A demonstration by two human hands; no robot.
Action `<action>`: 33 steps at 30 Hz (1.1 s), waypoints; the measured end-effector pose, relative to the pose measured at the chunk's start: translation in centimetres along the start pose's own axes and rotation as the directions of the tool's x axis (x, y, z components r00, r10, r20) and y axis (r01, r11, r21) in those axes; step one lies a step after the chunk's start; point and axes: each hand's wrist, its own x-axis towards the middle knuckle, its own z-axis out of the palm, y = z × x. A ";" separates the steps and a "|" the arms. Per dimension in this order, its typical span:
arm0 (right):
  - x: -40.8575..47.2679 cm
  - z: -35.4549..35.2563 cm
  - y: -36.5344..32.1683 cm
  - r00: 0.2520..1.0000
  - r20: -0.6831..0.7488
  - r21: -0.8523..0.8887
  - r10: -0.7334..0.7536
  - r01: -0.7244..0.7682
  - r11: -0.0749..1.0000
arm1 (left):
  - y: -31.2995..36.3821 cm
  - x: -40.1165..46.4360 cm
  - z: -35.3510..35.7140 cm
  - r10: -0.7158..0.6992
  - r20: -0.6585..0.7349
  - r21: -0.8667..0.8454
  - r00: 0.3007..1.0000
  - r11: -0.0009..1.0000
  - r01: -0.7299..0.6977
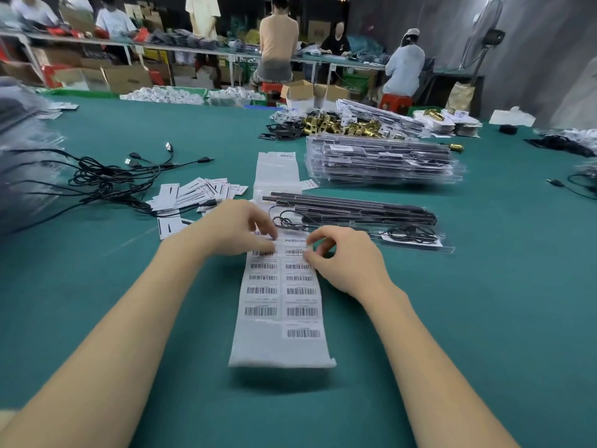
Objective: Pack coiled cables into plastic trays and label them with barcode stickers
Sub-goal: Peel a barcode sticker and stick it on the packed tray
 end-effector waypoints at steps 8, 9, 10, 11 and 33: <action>1.3 0.8 -1.2 0.996 0.030 -0.112 -0.086 0.089 0.990 | -0.3 -0.1 0.1 -0.040 0.035 -0.079 0.999 0.996 0.043; 1.5 0.7 -1.3 0.995 0.045 -0.121 -0.090 0.095 0.988 | -0.3 -0.1 0.2 -0.037 0.032 -0.086 0.999 0.996 0.039; 1.8 0.7 -1.4 0.994 0.063 -0.128 -0.091 0.099 0.987 | -0.4 -0.1 0.2 -0.030 0.029 -0.091 0.999 0.995 0.033; 2.1 0.5 -1.4 0.993 0.079 -0.132 -0.092 0.102 0.986 | -0.5 0.0 0.3 -0.023 0.029 -0.096 0.999 0.995 0.025; 3.2 0.7 -0.1 0.994 0.072 0.097 -0.078 0.070 0.993 | -2.4 -0.1 1.1 -0.029 0.049 -0.298 0.998 0.954 0.043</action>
